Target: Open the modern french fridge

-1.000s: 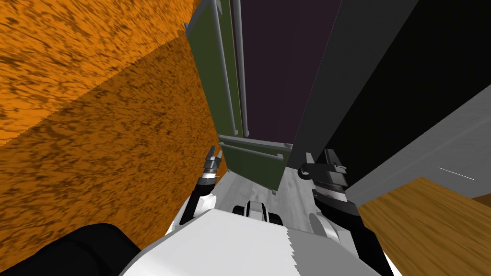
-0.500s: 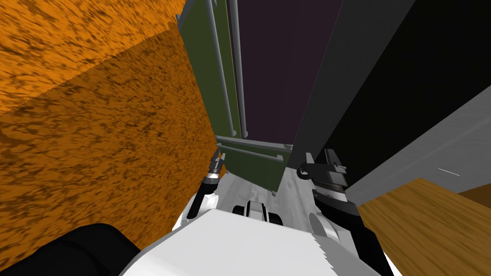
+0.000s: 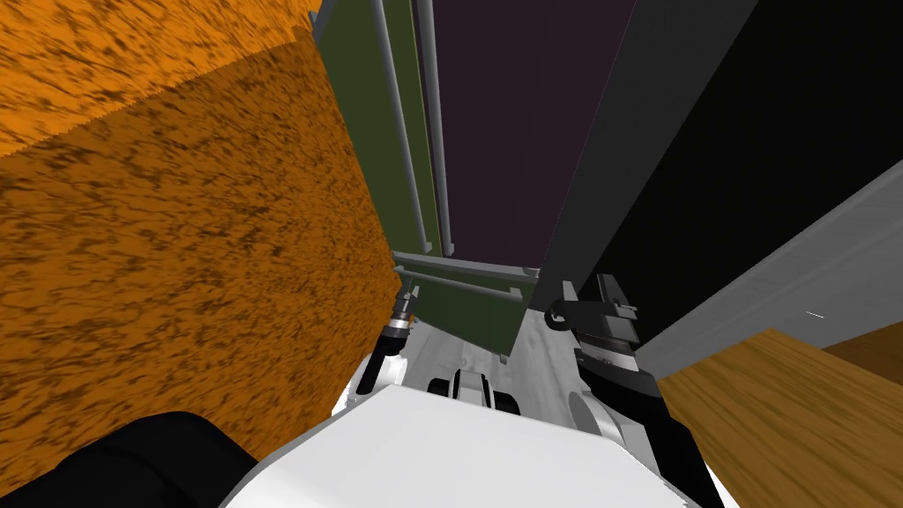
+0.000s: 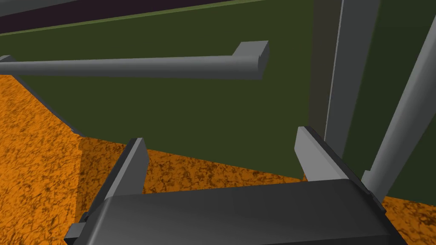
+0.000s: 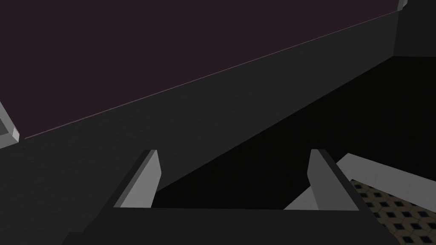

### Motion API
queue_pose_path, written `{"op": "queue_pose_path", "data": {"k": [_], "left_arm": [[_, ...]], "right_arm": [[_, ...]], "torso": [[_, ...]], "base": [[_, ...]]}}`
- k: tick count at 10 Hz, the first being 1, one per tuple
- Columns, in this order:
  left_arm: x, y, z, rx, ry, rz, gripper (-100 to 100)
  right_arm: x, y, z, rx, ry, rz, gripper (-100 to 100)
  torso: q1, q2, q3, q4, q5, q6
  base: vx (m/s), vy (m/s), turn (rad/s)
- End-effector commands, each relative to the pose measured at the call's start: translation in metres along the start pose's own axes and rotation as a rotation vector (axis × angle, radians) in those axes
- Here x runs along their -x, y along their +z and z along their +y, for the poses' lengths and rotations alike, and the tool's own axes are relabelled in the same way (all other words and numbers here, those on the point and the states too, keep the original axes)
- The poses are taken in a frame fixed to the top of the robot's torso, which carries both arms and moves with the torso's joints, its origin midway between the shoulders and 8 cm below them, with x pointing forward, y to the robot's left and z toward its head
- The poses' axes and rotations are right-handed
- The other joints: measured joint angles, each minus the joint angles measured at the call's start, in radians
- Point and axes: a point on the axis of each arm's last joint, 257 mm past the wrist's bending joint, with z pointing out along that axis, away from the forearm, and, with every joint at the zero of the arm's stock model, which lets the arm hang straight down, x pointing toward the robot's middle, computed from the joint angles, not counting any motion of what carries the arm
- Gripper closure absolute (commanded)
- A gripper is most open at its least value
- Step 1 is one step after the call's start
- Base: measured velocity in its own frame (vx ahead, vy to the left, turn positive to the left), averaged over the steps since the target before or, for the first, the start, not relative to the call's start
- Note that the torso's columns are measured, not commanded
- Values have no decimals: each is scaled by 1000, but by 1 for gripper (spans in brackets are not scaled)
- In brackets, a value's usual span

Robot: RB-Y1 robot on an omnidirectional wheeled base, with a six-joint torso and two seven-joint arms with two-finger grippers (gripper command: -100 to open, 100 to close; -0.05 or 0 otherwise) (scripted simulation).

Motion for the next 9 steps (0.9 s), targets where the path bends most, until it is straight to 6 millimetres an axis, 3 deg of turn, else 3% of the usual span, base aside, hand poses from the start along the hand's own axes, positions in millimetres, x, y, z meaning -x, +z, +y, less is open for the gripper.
{"op": "queue_pose_path", "data": {"k": [1, 9], "left_arm": [[-6, -2, 20, 34, -8, 5, -100], [-24, -8, 75, 125, -17, 36, -100]], "right_arm": [[0, 0, 0, 0, 0, 0, 0], [0, 0, 0, 0, 0, 0, 0]], "torso": [[0, 0, 0, 0, 0, 0], [0, 0, 0, 0, 0, 0]], "base": [[46, 13, -54], [45, 15, -42]]}}
